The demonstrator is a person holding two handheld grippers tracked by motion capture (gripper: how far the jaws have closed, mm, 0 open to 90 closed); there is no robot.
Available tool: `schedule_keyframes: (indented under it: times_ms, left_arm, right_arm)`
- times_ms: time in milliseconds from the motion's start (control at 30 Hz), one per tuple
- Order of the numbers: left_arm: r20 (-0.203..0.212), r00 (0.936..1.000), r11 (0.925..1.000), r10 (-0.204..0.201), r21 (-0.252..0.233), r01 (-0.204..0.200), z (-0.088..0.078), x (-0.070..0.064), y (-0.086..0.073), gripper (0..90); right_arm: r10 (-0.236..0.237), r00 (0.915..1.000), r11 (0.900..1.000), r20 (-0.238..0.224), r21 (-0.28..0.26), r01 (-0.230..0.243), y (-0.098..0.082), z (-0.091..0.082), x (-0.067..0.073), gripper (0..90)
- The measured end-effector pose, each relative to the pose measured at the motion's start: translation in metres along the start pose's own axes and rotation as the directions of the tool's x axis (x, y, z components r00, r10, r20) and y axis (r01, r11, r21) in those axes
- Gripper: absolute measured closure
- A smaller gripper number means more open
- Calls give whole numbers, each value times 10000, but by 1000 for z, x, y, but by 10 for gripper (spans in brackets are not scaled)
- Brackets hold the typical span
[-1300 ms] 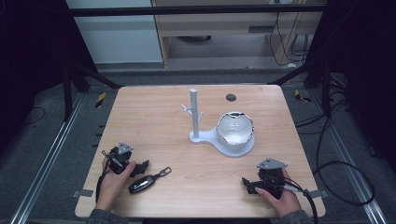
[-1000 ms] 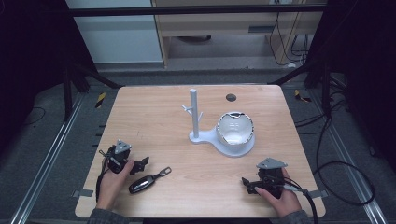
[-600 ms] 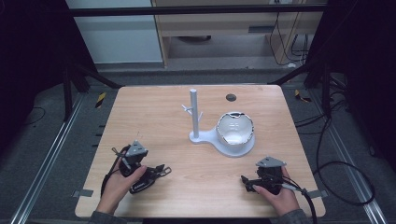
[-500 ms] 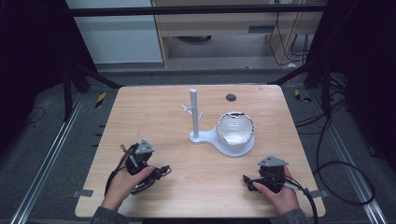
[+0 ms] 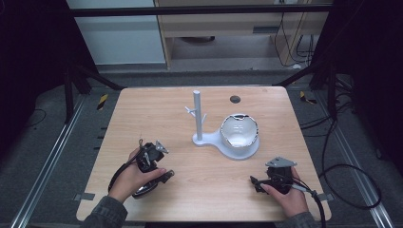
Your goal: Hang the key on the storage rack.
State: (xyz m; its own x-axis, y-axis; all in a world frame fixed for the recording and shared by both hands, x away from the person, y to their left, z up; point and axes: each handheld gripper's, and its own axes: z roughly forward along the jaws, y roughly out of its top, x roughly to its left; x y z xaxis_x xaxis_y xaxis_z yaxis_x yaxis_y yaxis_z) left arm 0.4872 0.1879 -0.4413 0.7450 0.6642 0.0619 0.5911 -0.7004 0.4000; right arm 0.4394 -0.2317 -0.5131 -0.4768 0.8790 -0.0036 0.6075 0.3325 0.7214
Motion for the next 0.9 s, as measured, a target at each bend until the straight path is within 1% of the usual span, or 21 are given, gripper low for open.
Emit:
schedule_keyframes:
  times_ms: [100, 133, 200, 233, 267, 333, 367, 433, 467, 567, 600, 633, 733, 767, 800, 833, 900]
  left_arm:
    - [157, 9996, 9986, 255, 469, -262, 2, 1, 5, 67]
    - [157, 9996, 9986, 255, 469, -262, 2, 1, 5, 67]
    - [516, 9983, 9979, 253, 584, -283, 1, 1, 7, 71]
    - [518, 9982, 9968, 303, 722, -340, 1, 2, 7, 71]
    - [524, 9984, 9962, 205, 829, -248, 1, 2, 8, 67]
    - [550, 9980, 9934, 295, 1089, -354, 4, 1, 8, 58]
    - [550, 9980, 9934, 295, 1089, -354, 4, 1, 8, 57]
    - [538, 9973, 9878, 502, 1448, -575, 7, -1, 7, 62]
    - [565, 9970, 9867, 525, 1508, -605, 8, -1, 8, 69]
    - [485, 9973, 9851, 545, 1606, -616, 9, -1, 8, 119]
    - [461, 9973, 9836, 570, 1688, -640, 9, -1, 9, 119]
    - [431, 9969, 9812, 654, 1792, -721, 9, -2, 9, 140]
    - [443, 9965, 9790, 707, 1885, -779, 7, -2, 8, 239]
    - [566, 9952, 9772, 799, 1927, -894, 6, -2, 7, 274]
    - [733, 9930, 9723, 923, 2086, -1058, 5, -2, 6, 290]
    - [834, 9917, 9694, 983, 2174, -1144, 6, -3, 5, 308]
    - [898, 9900, 9633, 1092, 2360, -1277, 8, -3, 4, 340]
  right_arm:
    - [11, 10000, 10000, 10, -6, -11, 0, 0, 0, 4]
    - [23, 10000, 10000, 22, -8, -23, 0, 0, 0, 4]
    - [34, 10000, 10000, 27, -8, -34, 0, 0, 0, 5]
    - [53, 10000, 10000, 58, -10, -53, 0, 0, 1, 5]
    - [47, 10000, 10000, 68, -23, -47, 0, 0, 1, 4]
    - [75, 10000, 10000, 53, -11, -75, 0, 0, 1, 4]
    - [75, 10000, 10000, 53, -11, -75, 0, 0, 1, 4]
    - [107, 9999, 9999, 71, -12, -107, -1, 0, 2, 4]
    - [110, 9999, 9999, 74, -12, -110, -1, 0, 2, 4]
    - [92, 9999, 10000, 102, -23, -92, -1, 0, 2, 4]
    - [141, 9998, 9999, 116, -21, -141, -1, 0, 2, 4]
    - [115, 9998, 9999, 141, -37, -114, -1, 0, 2, 4]
    - [144, 9998, 9999, 151, -29, -143, -2, -1, 3, 4]
    - [146, 9998, 9999, 162, -26, -146, -2, -1, 3, 4]
    - [147, 9998, 9999, 162, -28, -146, -2, -1, 3, 4]
    - [149, 9998, 9999, 159, -26, -148, -2, -1, 3, 4]
    - [144, 9998, 9999, 158, -29, -143, -2, -1, 3, 4]
